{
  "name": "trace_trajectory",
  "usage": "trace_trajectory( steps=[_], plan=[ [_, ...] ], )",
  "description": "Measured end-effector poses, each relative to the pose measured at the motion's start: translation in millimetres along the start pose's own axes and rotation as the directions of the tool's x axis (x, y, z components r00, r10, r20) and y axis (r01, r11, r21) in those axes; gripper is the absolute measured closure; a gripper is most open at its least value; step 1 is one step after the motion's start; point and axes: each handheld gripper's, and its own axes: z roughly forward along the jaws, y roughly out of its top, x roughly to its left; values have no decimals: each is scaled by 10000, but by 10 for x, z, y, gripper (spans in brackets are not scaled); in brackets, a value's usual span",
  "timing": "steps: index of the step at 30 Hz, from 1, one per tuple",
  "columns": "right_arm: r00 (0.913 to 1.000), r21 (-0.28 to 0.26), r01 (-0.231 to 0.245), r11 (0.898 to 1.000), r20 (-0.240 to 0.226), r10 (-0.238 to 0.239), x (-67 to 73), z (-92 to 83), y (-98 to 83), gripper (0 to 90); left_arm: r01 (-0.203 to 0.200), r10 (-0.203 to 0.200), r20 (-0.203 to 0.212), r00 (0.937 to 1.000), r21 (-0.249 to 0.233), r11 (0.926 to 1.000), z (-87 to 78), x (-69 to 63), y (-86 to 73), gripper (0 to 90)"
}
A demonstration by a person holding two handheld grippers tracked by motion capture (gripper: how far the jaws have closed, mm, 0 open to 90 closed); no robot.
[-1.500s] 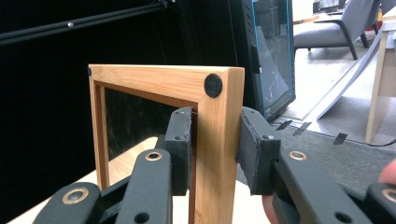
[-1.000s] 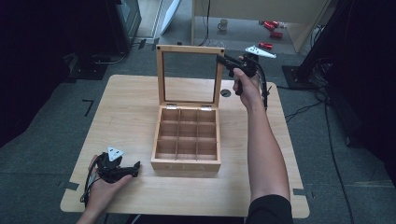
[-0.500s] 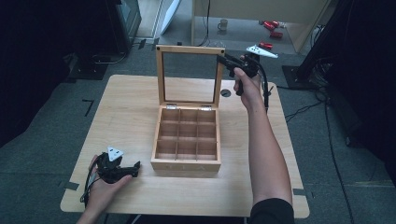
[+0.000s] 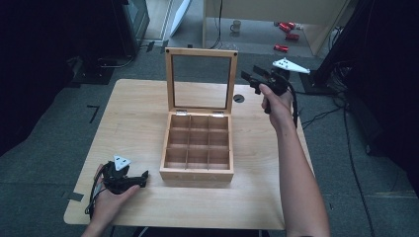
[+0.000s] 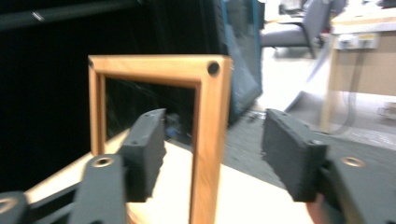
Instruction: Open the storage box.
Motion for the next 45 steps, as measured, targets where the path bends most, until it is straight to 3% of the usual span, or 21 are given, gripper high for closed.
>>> trace_trajectory(
  steps=[5,6,12,15,22,26,27,29,36,40,41,42,43,44,45],
  plan=[
    [9988,62,90,9999,483,-93,29,-256,-79,294,26,-26,-21,10000,-20,10000,2,-3,0,4],
    [9967,94,151,9998,796,-158,46,-414,-134,268,38,-38,-29,10000,-22,10000,3,-5,1,4],
    [9920,207,86,9997,1254,-111,86,-726,-317,196,82,-82,-63,9999,-24,10000,9,-13,7,4],
    [9901,259,105,9996,1397,-140,98,-797,-381,185,61,-61,-76,10000,-22,10000,10,-12,9,4],
    [9758,527,190,9984,2165,-300,141,-1079,-699,160,64,-64,-76,10000,-25,10000,10,-12,8,4],
    [9724,645,115,9979,2319,-262,147,-1168,-826,154,61,-61,-70,10000,-15,10000,9,-12,9,4],
    [9664,802,186,9966,2542,-385,162,-1229,-927,150,63,-63,-70,10000,-23,10000,10,-12,9,4],
    [9628,984,205,9949,2663,-462,176,-1284,-1045,146,89,-89,-64,9999,-27,10000,10,-14,8,4],
    [9588,1453,-310,9889,2839,-117,213,-1509,-1446,145,156,-156,-136,9998,-23,9999,9,-8,8,3],
    [9499,1909,-330,9811,3113,-286,231,-1580,-1639,146,163,-163,-162,9997,-20,9999,9,-5,8,4],
    [9461,2297,-511,9719,3227,-266,230,-1632,-1791,145,181,-181,-156,9997,-21,9998,9,-6,8,4],
    [9461,2297,-511,9719,3227,-266,230,-1632,-1791,145,181,-181,-156,9997,-21,9998,9,-6,8,4],
    [9414,2649,-691,9618,3363,-250,229,-1673,-1909,145,170,-170,-163,9997,-19,9999,9,-5,9,4],
    [9414,2649,-691,9618,3363,-250,229,-1673,-1909,145,170,-170,-163,9997,-19,9999,9,-5,9,4],
    [9284,3139,-835,9458,3694,-407,223,-1721,-2024,146,181,-181,-167,9997,-19,9998,9,-4,9,4]
  ],
)
